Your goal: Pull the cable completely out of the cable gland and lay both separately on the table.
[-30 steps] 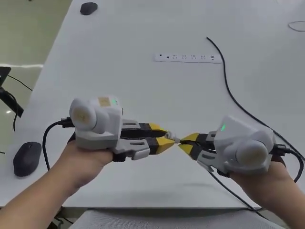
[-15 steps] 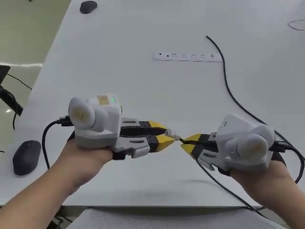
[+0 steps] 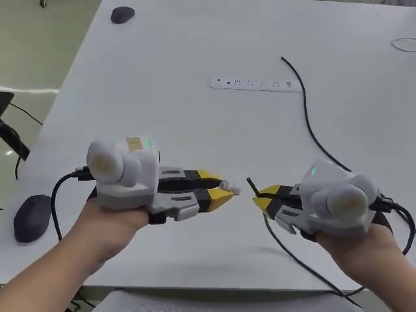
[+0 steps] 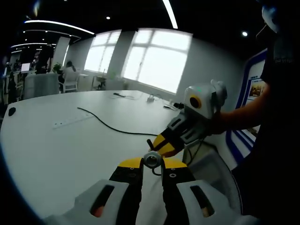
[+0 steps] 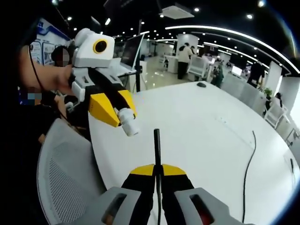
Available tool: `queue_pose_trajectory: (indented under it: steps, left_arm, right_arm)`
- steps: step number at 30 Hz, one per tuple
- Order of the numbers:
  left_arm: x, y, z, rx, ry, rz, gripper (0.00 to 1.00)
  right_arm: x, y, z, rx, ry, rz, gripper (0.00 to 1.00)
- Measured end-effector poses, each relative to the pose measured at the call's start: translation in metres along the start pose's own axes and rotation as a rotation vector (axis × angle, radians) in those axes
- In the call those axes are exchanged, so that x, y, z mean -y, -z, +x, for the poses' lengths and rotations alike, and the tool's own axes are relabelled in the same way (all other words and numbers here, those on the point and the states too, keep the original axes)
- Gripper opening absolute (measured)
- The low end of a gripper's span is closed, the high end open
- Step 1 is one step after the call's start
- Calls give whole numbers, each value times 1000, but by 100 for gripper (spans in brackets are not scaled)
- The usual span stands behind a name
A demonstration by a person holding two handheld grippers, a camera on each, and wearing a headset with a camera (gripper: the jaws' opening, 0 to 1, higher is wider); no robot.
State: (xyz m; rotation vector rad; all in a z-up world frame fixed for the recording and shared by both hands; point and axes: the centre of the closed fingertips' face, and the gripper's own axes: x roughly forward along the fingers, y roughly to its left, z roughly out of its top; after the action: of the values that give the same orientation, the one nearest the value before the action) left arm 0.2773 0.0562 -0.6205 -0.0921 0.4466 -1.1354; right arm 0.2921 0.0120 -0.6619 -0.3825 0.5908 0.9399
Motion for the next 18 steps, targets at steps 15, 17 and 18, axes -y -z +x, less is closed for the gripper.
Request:
queue_pose_trajectory:
  steps: [15, 17, 18]
  left_arm:
    - [-9, 20, -2, -3, -15, 18, 15]
    - [-10, 22, -1, 2, -17, 17, 15]
    - [-11, 23, -1, 2, -19, 21, 15]
  right_arm:
    - [16, -15, -1, -1, 17, -5, 0]
    - [20, -17, 1, -3, 23, 6, 0]
    - [23, -19, 1, -6, 28, 13, 0]
